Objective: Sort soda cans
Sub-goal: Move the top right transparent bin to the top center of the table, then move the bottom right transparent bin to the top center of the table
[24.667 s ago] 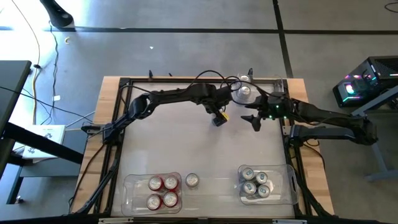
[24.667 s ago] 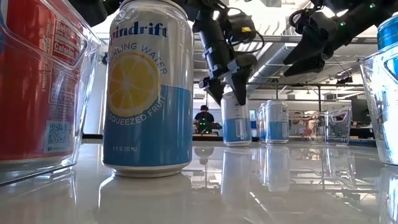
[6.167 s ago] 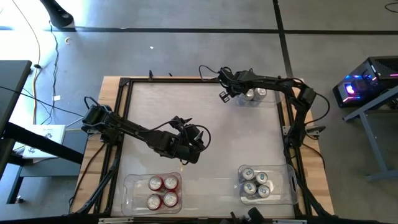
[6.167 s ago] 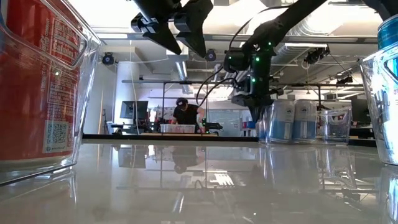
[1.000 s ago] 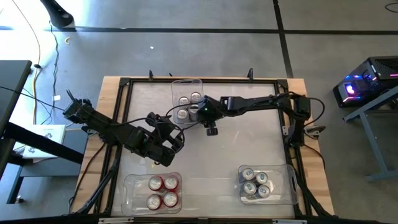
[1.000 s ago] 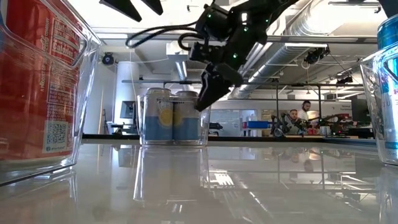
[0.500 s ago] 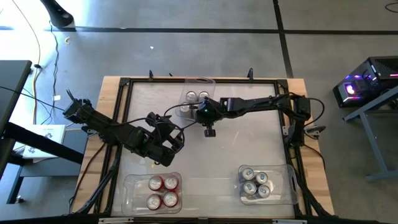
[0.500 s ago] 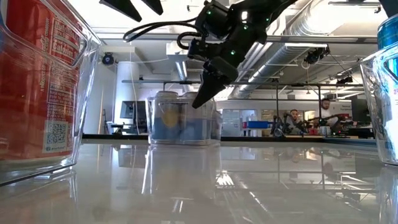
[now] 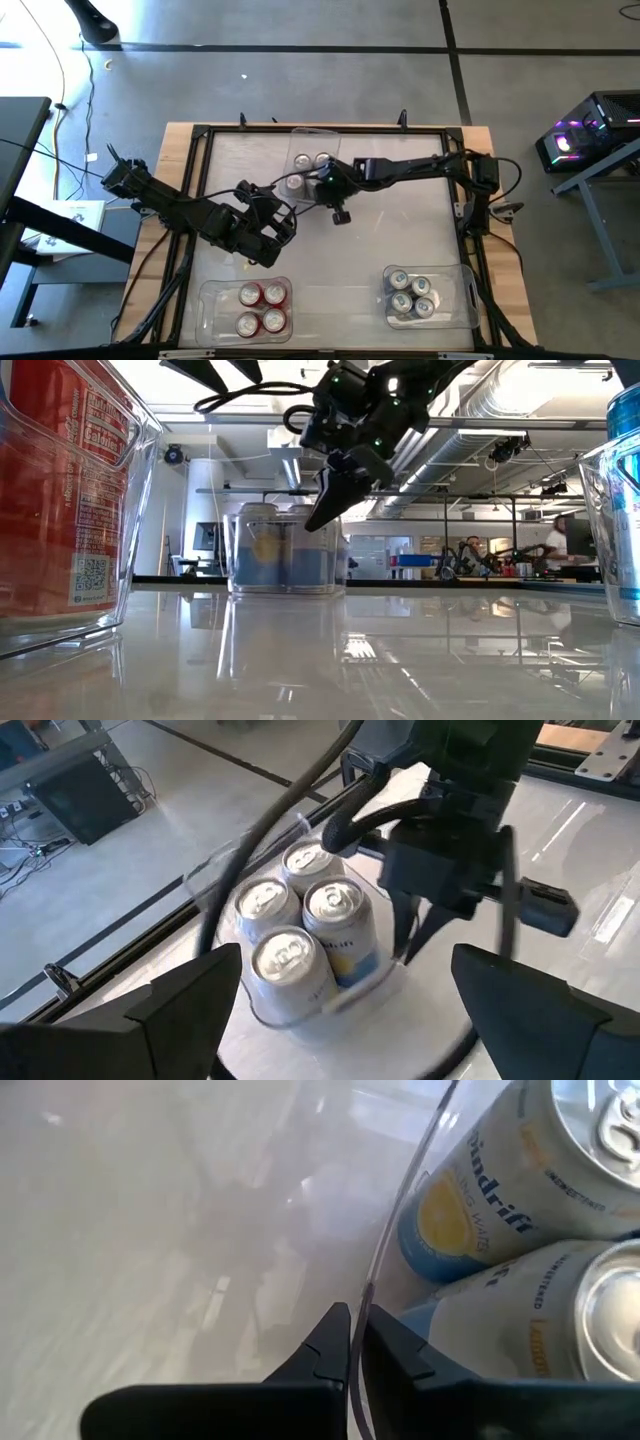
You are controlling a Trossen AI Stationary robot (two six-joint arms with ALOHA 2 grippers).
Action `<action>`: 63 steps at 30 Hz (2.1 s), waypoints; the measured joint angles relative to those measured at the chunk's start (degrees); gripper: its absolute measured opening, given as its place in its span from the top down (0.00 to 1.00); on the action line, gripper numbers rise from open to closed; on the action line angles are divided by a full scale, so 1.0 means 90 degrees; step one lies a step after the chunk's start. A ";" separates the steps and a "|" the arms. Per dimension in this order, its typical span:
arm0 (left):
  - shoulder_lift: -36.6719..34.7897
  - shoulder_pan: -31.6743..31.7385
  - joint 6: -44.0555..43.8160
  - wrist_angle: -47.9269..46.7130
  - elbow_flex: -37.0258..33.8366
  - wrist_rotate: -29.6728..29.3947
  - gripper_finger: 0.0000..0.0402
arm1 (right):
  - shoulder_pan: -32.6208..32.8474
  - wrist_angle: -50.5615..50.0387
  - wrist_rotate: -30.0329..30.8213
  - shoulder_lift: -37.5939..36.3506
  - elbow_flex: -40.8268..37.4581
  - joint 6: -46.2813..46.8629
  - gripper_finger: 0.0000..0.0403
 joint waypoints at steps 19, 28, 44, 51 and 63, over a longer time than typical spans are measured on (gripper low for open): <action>0.0000 -0.0001 -0.0002 0.0000 0.0000 0.0000 0.11 | 0.0157 -0.0028 0.0121 0.0000 0.0000 -0.0166 0.90; 0.0000 -0.0005 -0.0002 -0.0002 0.0000 0.0000 0.11 | 0.0157 -0.0203 0.0221 -0.0243 0.0015 0.0175 0.60; 0.0070 -0.0136 -0.0002 -0.0002 0.0000 -0.0074 0.11 | 0.2116 -0.3198 0.0597 -0.2898 0.0012 0.2535 0.56; 0.0306 -0.0143 -0.0043 0.0002 0.0000 -0.0175 0.11 | 0.5022 -0.3472 0.1542 -0.3700 0.0012 0.5006 0.56; 0.0369 -0.0151 -0.0067 0.0034 -0.0002 -0.0437 0.11 | 0.8105 -0.3305 0.1888 -0.2230 0.0010 0.9821 0.56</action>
